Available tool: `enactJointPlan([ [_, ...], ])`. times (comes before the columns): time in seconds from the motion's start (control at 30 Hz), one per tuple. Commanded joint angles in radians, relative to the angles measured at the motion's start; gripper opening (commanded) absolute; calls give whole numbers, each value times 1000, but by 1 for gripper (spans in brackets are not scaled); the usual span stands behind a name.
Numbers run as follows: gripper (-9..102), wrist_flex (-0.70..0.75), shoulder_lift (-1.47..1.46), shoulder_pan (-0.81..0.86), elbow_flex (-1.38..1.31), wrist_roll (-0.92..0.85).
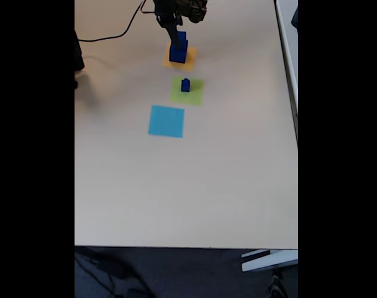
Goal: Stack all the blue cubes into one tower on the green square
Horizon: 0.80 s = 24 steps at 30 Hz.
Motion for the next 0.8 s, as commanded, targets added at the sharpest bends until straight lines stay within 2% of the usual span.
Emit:
enactJointPlan([
  [0.0, 37, -14, 81, 8, -3, -11],
  [0.2, 31, -23, 75, 12, -3, -9],
  [0.77, 31, -25, 74, 23, 25, -32],
])
